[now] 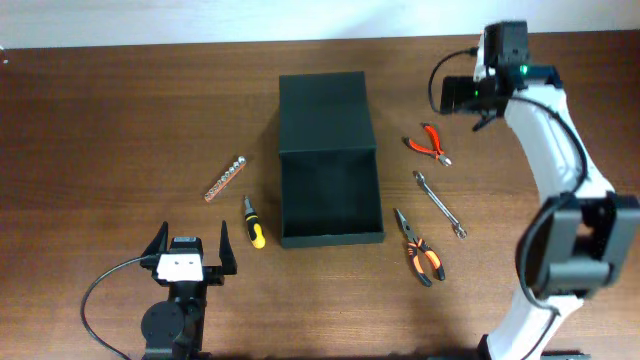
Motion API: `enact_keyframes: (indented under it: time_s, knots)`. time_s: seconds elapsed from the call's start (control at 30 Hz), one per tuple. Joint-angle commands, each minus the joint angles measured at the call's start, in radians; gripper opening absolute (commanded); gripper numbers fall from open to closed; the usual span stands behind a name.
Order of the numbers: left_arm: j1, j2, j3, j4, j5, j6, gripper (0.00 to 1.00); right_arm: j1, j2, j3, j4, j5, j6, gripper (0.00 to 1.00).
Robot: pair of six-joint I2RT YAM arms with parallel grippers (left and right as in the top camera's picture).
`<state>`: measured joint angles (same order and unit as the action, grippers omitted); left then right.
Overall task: Pack container
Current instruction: 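Lower the right gripper over the red-handled cutters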
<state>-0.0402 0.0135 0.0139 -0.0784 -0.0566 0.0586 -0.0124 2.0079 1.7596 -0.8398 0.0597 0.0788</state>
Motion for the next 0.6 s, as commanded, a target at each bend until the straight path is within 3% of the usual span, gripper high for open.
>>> enact_keyframes:
  time_s: [0.0, 0.57]
  knots:
    - [-0.003, -0.007, -0.005, 0.0, 0.008, -0.002, 0.99, -0.002, 0.132, 0.108, -0.06, -0.037, 0.003, 0.99]
    - [-0.003, -0.007, -0.005, 0.0, 0.008, -0.002, 0.99, -0.001, 0.284, 0.142, -0.061, -0.139, 0.003, 0.99]
